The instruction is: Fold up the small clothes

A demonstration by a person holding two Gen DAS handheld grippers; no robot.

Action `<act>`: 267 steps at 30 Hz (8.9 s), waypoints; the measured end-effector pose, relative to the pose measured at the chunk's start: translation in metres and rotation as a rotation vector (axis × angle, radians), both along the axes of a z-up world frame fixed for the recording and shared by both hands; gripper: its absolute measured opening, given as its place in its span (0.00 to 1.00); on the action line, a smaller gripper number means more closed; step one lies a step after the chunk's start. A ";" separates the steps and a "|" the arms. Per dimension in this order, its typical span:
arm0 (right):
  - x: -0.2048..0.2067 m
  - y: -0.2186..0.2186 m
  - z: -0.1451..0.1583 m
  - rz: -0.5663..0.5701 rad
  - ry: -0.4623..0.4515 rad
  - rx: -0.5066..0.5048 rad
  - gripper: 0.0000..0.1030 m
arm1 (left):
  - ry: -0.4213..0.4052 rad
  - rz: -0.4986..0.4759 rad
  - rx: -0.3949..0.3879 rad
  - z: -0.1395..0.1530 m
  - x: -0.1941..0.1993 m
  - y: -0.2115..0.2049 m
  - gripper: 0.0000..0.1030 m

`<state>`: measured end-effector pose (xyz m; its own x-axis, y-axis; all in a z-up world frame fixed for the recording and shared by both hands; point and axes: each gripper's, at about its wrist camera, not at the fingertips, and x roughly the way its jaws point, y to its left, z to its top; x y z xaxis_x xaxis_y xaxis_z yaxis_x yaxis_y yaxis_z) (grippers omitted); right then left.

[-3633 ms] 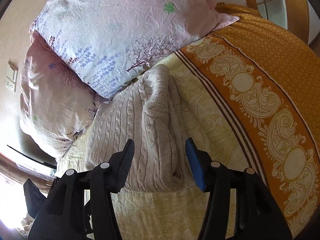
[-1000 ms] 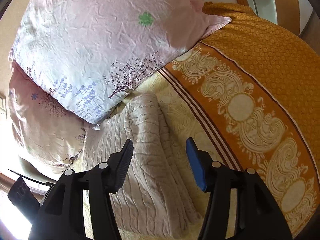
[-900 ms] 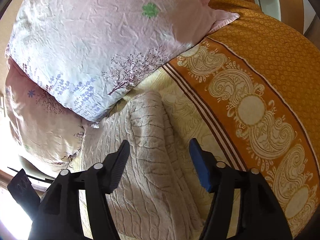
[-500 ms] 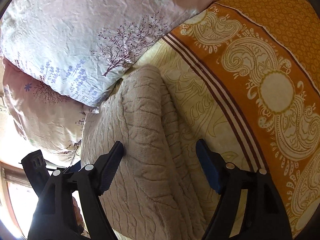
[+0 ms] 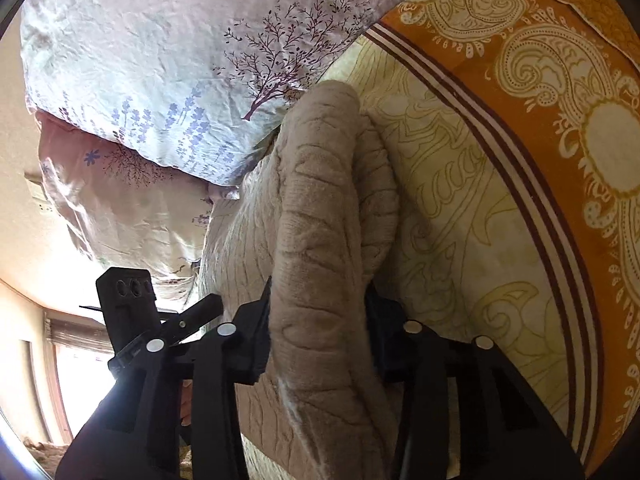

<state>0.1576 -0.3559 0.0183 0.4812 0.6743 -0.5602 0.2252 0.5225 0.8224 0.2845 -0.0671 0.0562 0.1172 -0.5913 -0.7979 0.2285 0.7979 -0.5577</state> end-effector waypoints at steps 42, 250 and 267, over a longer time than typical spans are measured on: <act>0.009 0.133 0.059 0.178 -0.206 -0.296 0.09 | -0.426 0.045 0.361 0.063 -0.069 0.073 0.73; -0.134 0.225 0.029 0.217 -0.037 -0.945 0.99 | -0.171 0.290 0.619 0.000 -0.188 0.132 0.98; -0.134 0.225 0.029 0.215 -0.036 -0.945 0.99 | -0.172 0.288 0.619 0.000 -0.187 0.133 0.98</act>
<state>0.0234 -0.1309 0.0471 0.4277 0.0290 -0.9034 0.0301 0.9985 0.0463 0.0973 0.0657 0.0562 0.3553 0.0387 -0.9340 0.0044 0.9991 0.0430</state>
